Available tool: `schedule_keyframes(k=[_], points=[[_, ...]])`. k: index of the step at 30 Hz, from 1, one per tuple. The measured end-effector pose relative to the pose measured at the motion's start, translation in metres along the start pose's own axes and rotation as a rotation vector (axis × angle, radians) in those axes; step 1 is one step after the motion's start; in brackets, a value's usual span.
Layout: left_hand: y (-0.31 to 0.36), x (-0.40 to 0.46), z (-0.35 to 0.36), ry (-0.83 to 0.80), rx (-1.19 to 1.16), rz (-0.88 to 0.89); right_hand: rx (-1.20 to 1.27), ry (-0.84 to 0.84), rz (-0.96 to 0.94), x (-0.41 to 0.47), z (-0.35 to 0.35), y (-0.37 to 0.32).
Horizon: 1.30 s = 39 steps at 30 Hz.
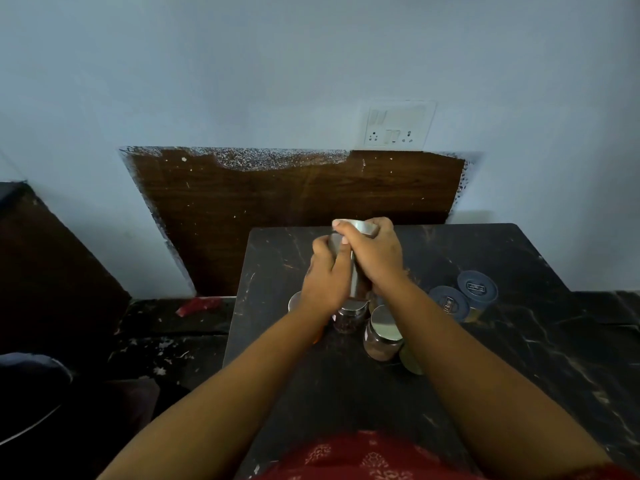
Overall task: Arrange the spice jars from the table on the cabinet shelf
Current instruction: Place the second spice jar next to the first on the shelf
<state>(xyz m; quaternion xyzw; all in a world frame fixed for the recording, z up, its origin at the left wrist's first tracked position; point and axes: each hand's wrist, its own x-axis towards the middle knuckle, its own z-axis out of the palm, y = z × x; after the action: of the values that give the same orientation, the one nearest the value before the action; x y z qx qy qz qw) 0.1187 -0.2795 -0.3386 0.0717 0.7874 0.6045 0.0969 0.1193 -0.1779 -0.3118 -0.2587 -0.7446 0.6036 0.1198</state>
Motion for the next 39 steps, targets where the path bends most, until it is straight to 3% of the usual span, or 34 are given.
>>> schedule_keyframes(k=[1, 4, 5, 8, 10, 15, 25, 34, 37, 39], points=[[0.000, 0.000, 0.002, 0.026, 0.055, 0.034, -0.039, 0.035, -0.028, -0.002, 0.001, -0.001], [0.005, 0.007, -0.001, 0.053, 0.049, -0.010, 0.148, -0.022, 0.095, -0.001, 0.004, -0.004], [0.009, 0.010, -0.005, 0.028, -0.066, -0.093, 0.185, -0.037, 0.119, -0.001, 0.004, -0.005], [0.015, 0.013, -0.020, -0.246, -0.701, -0.370, 0.186, -0.104, 0.042, 0.001, 0.002, -0.007], [0.013, 0.013, -0.025, -0.344, -0.854, -0.418, 0.227, -0.162, 0.004, 0.001, -0.001, -0.012], [0.016, 0.016, -0.019, -0.251, -0.663, -0.305, 0.347, -0.219, 0.140, 0.004, -0.004, -0.016], [0.014, 0.035, -0.031, -0.279, -0.761, -0.241, 0.649, -0.261, 0.279, 0.005, -0.004, -0.018], [0.019, 0.042, -0.033, -0.248, -0.770, -0.223, 0.723, -0.269, 0.202, 0.007, -0.002, -0.023], [0.026, 0.045, -0.032, -0.189, -0.801, -0.219, 0.766, -0.345, 0.098, 0.007, 0.000, -0.029], [0.034, 0.048, -0.034, -0.149, -0.846, -0.198, 0.648, -0.409, 0.032, 0.010, 0.003, -0.028]])
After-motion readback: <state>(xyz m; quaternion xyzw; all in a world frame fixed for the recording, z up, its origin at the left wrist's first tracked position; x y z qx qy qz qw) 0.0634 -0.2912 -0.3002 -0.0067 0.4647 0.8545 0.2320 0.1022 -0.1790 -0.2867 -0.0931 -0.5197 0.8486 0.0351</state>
